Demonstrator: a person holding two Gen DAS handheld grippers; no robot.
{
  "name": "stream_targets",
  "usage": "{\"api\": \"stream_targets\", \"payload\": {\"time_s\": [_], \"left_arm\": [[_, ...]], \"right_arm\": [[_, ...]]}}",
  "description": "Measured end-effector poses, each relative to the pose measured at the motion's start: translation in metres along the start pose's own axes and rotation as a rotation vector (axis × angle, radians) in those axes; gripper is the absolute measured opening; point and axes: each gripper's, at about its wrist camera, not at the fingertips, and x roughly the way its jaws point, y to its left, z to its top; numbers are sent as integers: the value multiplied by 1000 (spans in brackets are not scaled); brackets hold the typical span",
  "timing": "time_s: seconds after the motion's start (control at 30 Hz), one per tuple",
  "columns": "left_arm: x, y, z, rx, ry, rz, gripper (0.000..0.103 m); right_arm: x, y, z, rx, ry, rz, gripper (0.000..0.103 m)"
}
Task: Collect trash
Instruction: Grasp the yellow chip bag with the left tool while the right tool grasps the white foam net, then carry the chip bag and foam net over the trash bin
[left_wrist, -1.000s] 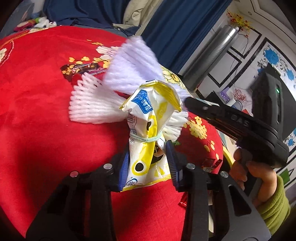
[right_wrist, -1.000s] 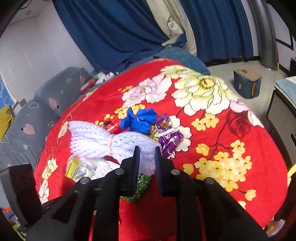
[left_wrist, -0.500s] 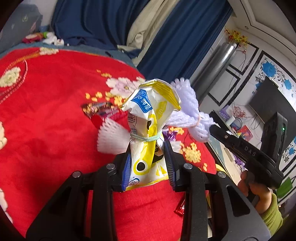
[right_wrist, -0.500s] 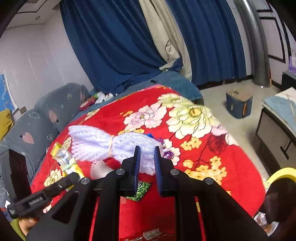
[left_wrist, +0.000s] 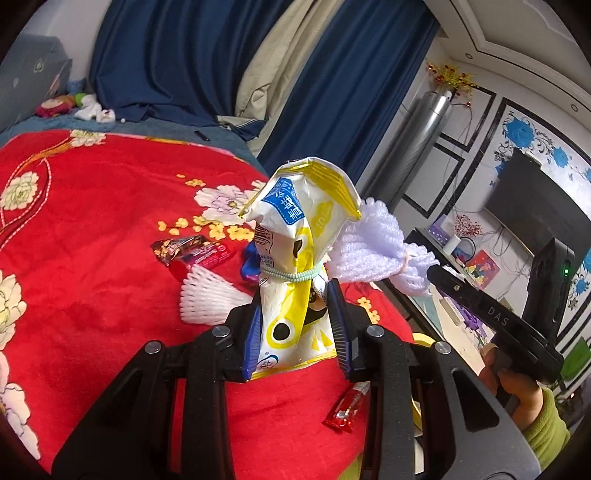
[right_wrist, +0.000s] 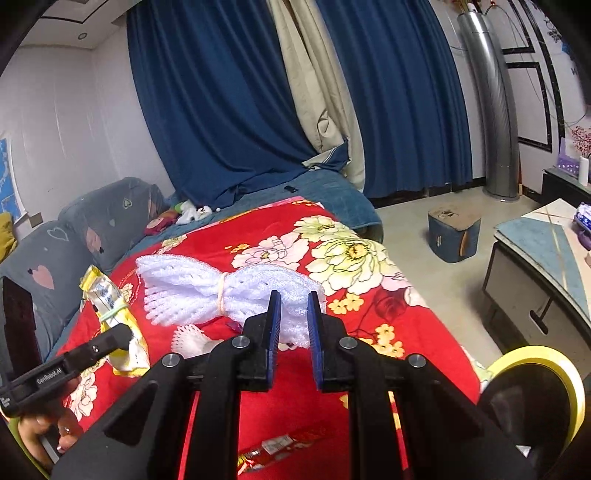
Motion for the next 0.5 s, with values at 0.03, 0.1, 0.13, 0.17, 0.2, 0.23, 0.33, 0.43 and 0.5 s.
{"api": "stream_targets", "payload": {"time_s": [0.03, 0.1, 0.13, 0.17, 0.2, 0.23, 0.33, 0.43, 0.5], "left_arm": [[-1, -2, 0, 4, -2, -4, 25], [-2, -7, 1, 19, -6, -16, 25], [-3, -11, 1, 27, -7, -20, 25], [-3, -14, 0, 36, -8, -23, 25], [-4, -18, -1, 44, -8, -29, 25], [-4, -21, -1, 50, -8, -34, 25], [-5, -29, -4, 69, -8, -48, 25], [-4, -33, -6, 88, -4, -61, 25], [-4, -40, -7, 100, 0, -71, 25]], "right_arm": [[-3, -1, -1, -2, -2, -5, 14], [-10, -4, -2, -6, -9, -15, 14], [-13, -5, -3, -8, -13, -22, 14], [-15, -6, -3, -8, -16, -27, 14], [-19, -9, -3, -4, -20, -33, 14], [-21, -11, -3, 0, -23, -36, 14], [-28, -16, -4, 4, -33, -47, 14], [-34, -23, -6, 12, -37, -58, 14], [-38, -27, -9, 12, -40, -69, 14]]}}
